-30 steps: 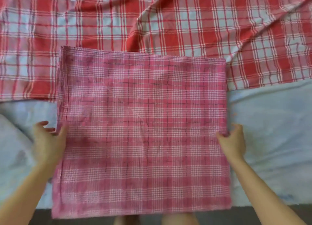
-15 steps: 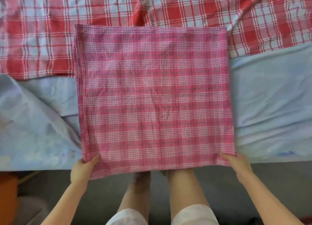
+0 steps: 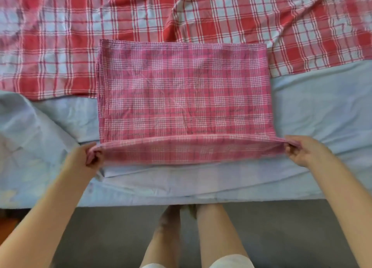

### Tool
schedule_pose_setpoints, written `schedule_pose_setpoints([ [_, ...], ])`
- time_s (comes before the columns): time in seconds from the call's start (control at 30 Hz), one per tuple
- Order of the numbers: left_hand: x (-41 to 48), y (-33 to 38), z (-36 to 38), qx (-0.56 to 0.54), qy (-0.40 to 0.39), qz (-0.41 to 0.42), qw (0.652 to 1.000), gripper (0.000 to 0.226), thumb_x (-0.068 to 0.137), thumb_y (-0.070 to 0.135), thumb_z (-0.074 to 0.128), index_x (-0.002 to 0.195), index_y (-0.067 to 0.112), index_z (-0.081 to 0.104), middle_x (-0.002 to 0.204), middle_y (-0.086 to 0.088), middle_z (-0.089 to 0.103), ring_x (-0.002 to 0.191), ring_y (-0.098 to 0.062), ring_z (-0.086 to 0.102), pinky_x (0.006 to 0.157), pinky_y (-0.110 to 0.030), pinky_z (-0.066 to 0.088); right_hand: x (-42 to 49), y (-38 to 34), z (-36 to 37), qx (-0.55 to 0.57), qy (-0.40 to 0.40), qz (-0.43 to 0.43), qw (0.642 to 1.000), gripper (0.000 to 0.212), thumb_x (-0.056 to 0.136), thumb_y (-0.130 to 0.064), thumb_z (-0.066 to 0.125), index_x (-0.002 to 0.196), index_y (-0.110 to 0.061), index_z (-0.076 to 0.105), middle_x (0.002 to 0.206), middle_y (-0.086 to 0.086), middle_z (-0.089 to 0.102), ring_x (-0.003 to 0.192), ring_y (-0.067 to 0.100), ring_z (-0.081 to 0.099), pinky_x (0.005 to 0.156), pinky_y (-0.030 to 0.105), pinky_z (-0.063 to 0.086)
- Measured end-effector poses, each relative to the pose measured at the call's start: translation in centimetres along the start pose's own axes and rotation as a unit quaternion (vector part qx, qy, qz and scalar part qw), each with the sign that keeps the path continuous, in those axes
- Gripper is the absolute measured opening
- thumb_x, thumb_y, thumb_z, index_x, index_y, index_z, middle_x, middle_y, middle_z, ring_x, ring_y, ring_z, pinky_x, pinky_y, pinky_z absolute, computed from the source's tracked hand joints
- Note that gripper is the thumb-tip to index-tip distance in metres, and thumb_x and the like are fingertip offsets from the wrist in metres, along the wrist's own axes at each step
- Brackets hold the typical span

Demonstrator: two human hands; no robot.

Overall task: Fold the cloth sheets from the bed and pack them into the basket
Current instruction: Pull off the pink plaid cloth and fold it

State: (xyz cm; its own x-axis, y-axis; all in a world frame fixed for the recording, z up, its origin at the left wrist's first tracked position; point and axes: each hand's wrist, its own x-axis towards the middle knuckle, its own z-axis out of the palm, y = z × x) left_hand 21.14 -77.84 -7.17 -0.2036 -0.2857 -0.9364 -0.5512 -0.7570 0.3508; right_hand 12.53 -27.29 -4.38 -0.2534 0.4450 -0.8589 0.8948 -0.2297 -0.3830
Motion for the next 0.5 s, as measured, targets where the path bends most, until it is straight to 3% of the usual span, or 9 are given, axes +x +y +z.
schedule_pose_setpoints([
  [0.13, -0.7, 5.5, 6.0, -0.075, -0.049, 0.023, 0.996, 0.018, 0.056, -0.006, 0.038, 0.048, 0.008, 0.047, 0.035, 0.003, 0.042, 0.031, -0.004, 0.043, 0.041, -0.007, 0.039, 0.7, -6.1, 2.7, 0.031, -0.034, -0.042, 0.998, 0.030, 0.096, -0.002, 0.037, 0.067, -0.007, 0.043, 0.029, -0.001, 0.045, 0.024, 0.002, 0.042, 0.029, 0.012, 0.032],
  [0.23, -0.4, 9.7, 10.6, -0.108, -0.035, 0.036, 0.993, 0.025, 0.061, -0.007, 0.038, 0.041, 0.003, 0.050, 0.035, 0.000, 0.047, 0.031, -0.007, 0.048, 0.045, -0.010, 0.045, 1.7, -11.3, 5.3, 0.038, -0.037, -0.090, 0.994, 0.027, 0.095, 0.000, 0.037, 0.070, -0.005, 0.047, 0.031, -0.001, 0.047, 0.026, 0.002, 0.044, 0.029, 0.012, 0.033],
  [0.33, 2.5, 13.4, 14.1, -0.145, 0.015, 0.050, 0.988, 0.042, 0.091, -0.007, 0.030, 0.056, 0.001, 0.052, 0.041, -0.004, 0.049, 0.036, -0.009, 0.049, 0.041, -0.016, 0.048, 3.0, -15.6, 7.9, 0.020, -0.017, -0.115, 0.993, 0.027, 0.094, 0.002, 0.028, 0.076, -0.005, 0.047, 0.031, 0.001, 0.048, 0.025, 0.002, 0.044, 0.028, 0.013, 0.031],
  [0.43, 5.0, 15.3, 16.2, -0.172, 0.003, 0.093, 0.981, 0.029, 0.097, 0.001, 0.038, 0.083, -0.004, 0.064, 0.055, -0.006, 0.055, 0.032, -0.013, 0.053, 0.034, -0.018, 0.042, 4.7, -18.6, 10.2, 0.005, -0.004, -0.119, 0.993, 0.033, 0.095, 0.002, 0.020, 0.078, -0.001, 0.048, 0.029, 0.004, 0.046, 0.022, 0.004, 0.041, 0.027, 0.013, 0.028],
  [0.5, 6.6, 16.0, 17.2, -0.120, 0.008, 0.129, 0.984, 0.024, 0.097, 0.011, 0.047, 0.099, 0.001, 0.068, 0.058, -0.007, 0.055, 0.026, -0.012, 0.046, 0.029, -0.017, 0.032, 5.8, -20.1, 11.8, 0.000, -0.008, -0.127, 0.992, 0.036, 0.097, 0.000, 0.019, 0.075, 0.000, 0.048, 0.028, 0.003, 0.046, 0.021, 0.003, 0.040, 0.027, 0.011, 0.028],
])
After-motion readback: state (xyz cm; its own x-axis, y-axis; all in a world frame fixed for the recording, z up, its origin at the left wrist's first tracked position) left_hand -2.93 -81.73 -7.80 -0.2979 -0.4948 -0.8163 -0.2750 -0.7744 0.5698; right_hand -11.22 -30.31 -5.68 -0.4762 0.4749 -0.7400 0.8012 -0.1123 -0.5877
